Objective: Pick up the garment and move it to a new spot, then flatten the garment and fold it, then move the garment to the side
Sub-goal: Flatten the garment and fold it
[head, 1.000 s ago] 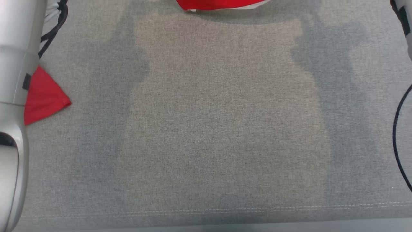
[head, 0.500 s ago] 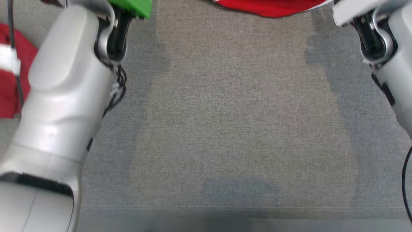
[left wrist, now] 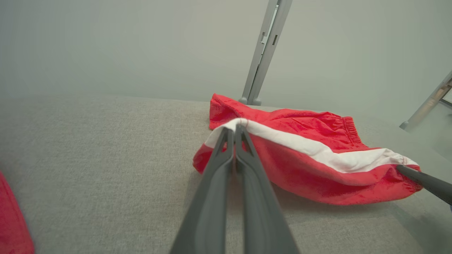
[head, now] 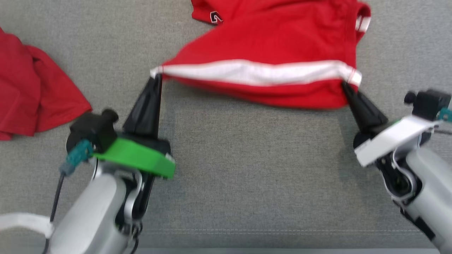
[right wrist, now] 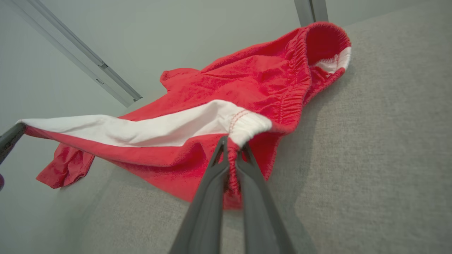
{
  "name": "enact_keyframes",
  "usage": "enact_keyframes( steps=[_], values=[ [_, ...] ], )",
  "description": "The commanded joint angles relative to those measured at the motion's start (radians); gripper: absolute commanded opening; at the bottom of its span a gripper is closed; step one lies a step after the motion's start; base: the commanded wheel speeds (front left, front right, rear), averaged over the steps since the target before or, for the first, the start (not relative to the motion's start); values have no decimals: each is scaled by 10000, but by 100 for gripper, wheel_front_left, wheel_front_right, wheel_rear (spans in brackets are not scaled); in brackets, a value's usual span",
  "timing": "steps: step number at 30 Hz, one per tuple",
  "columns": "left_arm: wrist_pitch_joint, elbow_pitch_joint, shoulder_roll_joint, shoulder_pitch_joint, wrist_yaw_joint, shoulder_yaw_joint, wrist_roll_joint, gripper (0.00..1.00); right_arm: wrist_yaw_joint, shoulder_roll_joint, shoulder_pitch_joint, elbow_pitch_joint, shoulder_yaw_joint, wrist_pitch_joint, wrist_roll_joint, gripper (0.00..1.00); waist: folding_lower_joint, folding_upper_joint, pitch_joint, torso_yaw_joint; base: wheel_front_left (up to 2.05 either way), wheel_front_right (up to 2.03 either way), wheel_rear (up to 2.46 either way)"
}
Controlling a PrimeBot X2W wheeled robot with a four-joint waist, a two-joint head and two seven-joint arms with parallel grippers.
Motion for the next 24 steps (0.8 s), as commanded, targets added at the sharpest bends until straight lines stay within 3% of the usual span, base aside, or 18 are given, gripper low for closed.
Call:
enact_keyframes(
  steps=[1, 9, 24],
  values=[
    [215, -302, 236, 631, 163, -46, -97, 0, 0, -131, 473, -50, 129, -20, 179, 0, 1, 0, -485, -201, 0, 0, 0],
    [1113, -1573, 935, 3329, 965, -282, -749, 0, 0, -462, 2201, 114, 866, 46, 522, 0, 1, 0, -1333, -378, 0, 0, 0],
    [2495, -2057, 1379, 5512, 1563, -841, -1764, 0, -5, -899, 4238, 414, 1163, 104, -40, 0, 1, 0, -2125, -48, 0, 0, 0]
  ],
)
